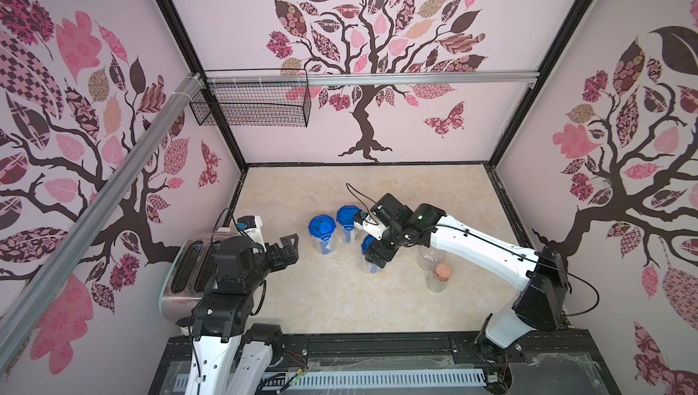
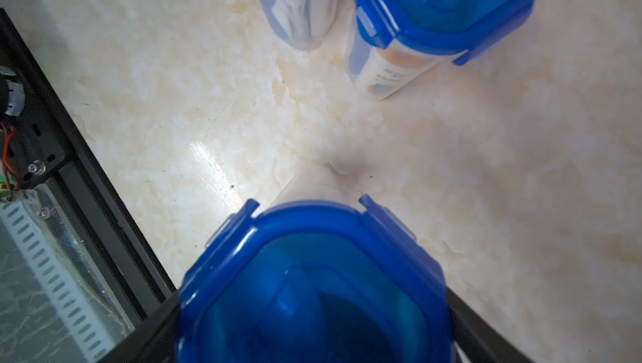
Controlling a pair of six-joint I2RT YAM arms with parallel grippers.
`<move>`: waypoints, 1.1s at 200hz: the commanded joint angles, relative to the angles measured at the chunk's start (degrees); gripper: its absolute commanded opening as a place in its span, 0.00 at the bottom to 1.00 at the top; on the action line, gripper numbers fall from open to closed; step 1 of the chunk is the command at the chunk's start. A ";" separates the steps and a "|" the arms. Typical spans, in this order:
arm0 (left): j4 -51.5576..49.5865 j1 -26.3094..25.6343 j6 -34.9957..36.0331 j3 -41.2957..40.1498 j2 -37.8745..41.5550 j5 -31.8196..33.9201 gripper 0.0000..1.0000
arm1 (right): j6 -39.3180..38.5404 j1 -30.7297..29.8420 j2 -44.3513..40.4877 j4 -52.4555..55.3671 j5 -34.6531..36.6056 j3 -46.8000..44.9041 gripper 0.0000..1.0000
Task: Take out toiletry kits
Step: Place the container at the center of the board.
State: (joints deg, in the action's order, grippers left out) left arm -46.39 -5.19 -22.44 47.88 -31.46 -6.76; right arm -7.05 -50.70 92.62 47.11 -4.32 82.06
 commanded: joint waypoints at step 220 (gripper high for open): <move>0.69 -0.03 0.64 -0.21 -0.49 -1.38 0.97 | 2.70 -3.38 2.84 -2.91 5.14 0.64 0.99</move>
State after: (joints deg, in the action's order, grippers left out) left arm -46.39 -5.19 -22.44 47.88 -31.88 -7.55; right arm -4.73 -53.74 97.62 44.31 -1.10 81.32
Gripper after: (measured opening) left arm 0.974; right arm 0.994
